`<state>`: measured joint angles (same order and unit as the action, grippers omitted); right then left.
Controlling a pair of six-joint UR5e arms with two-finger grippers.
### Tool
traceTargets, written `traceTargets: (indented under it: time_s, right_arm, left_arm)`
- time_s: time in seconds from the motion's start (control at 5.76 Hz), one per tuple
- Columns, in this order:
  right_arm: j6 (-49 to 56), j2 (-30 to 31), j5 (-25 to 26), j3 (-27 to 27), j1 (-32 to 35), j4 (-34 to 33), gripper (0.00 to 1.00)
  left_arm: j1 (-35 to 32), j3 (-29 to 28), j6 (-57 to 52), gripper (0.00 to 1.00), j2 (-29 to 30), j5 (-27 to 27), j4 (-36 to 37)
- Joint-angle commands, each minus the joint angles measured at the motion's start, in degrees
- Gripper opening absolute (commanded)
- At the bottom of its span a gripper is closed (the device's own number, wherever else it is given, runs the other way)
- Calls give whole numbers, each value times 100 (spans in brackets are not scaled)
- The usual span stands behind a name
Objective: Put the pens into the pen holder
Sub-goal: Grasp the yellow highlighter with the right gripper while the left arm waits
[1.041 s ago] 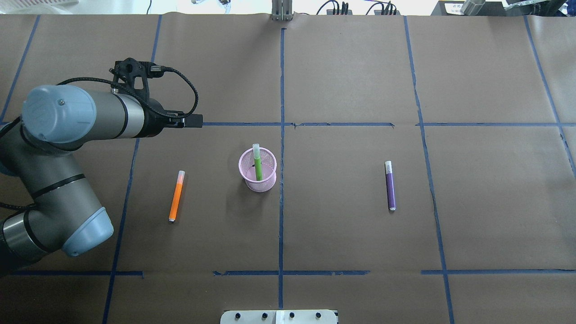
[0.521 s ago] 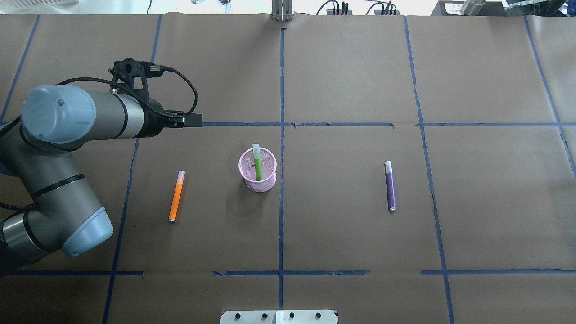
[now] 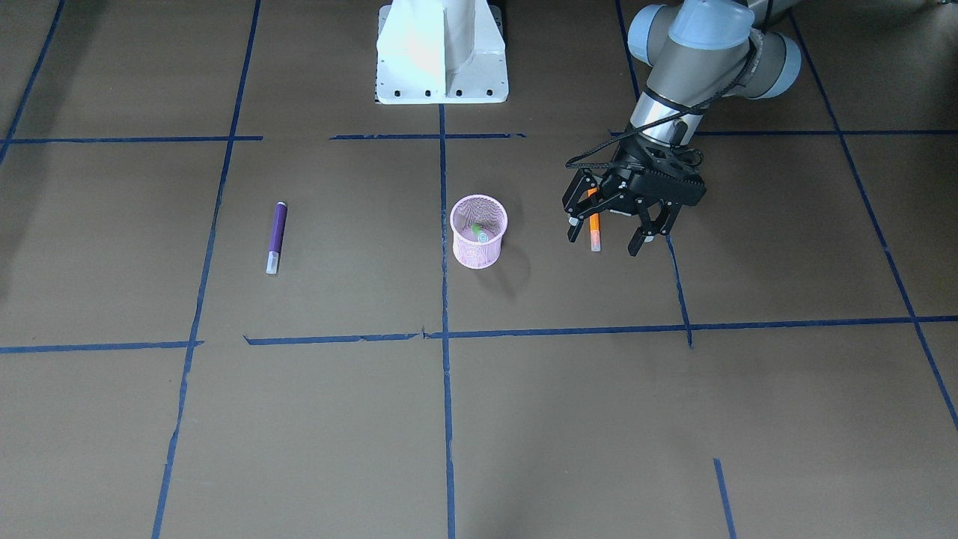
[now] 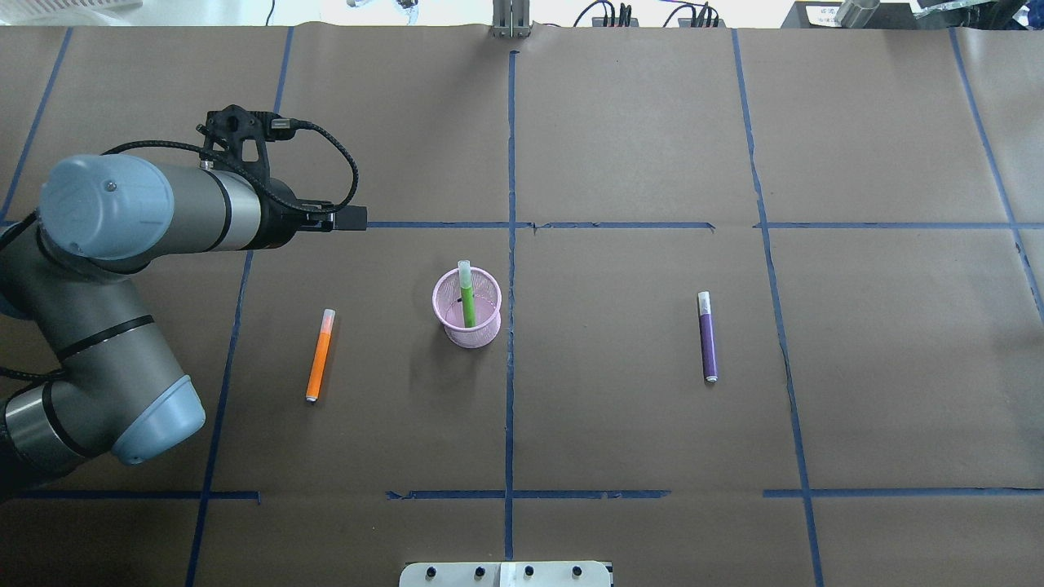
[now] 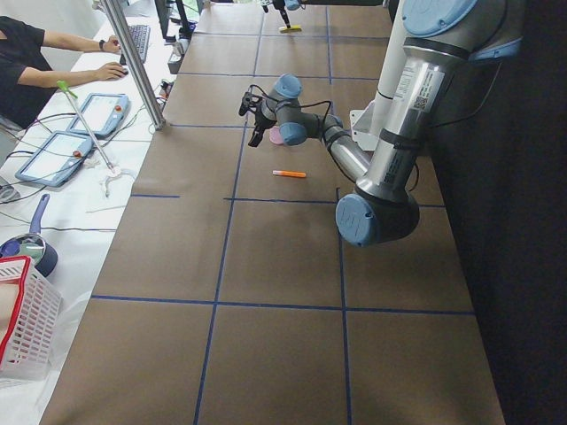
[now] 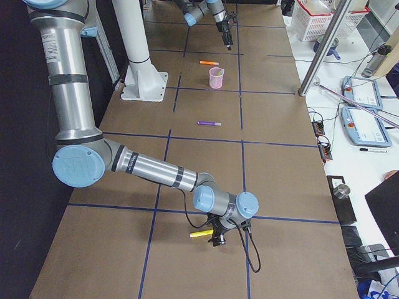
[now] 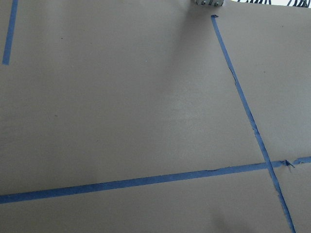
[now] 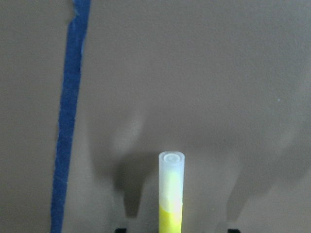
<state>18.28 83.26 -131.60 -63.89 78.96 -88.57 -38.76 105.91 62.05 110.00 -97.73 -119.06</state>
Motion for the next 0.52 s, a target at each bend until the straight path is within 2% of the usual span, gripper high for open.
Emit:
traceTargets:
  time_s: [0.0, 0.17, 0.35]
  right_arm:
    - [9, -37, 20, 69, -100, 15, 62]
    - [26, -46, 20, 60, -118, -2, 23]
    - [61, -64, 20, 52, -118, -20, 0]
  left_arm:
    - [0, 0, 0, 100, -5, 0, -3]
    - [0, 9, 0, 100, -5, 0, -11]
    - [0, 9, 0, 100, -5, 0, -12]
